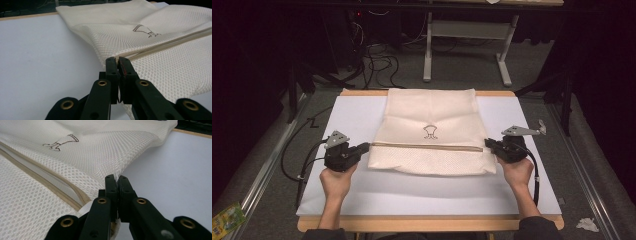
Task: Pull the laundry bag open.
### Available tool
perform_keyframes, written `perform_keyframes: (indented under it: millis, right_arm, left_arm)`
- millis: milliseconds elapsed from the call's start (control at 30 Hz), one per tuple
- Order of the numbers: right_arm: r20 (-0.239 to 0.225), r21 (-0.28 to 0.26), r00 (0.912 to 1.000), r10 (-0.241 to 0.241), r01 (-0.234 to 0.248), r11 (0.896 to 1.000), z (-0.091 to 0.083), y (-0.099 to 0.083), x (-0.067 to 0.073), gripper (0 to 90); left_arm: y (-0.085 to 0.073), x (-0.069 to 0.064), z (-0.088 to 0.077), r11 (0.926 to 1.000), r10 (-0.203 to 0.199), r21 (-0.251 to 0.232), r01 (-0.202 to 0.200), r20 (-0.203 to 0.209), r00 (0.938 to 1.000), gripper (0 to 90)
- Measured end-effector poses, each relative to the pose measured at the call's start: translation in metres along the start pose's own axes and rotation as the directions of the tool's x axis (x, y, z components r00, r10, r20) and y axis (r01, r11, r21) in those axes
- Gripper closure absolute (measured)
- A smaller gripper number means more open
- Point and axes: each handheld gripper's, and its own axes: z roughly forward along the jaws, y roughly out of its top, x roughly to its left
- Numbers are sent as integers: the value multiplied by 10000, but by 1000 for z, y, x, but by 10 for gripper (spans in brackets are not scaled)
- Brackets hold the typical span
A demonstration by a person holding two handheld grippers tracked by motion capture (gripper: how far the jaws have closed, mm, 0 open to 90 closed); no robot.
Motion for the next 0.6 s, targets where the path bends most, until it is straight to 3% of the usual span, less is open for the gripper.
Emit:
perform_keyframes:
  millis: [133,267,367,600]
  right_arm:
    - [-34,-104,9998,195,-195,9998,-3,-1,-4,896]
    - [-173,-154,9991,375,-378,9992,-5,-3,-5,895]
    - [-156,-218,9996,223,-226,9995,-8,-1,0,894]
    - [-258,-89,9994,232,-235,9997,-8,-4,1,892]
  left_arm:
    - [-5,-4,0,9992,355,166,-352,-208,9992,873]
    - [-6,-2,1,10000,27,72,-27,-96,10000,873]
    - [-5,0,-2,9999,-76,-95,76,0,10000,873]
    - [-8,-4,-1,10000,-14,-61,15,76,10000,873]
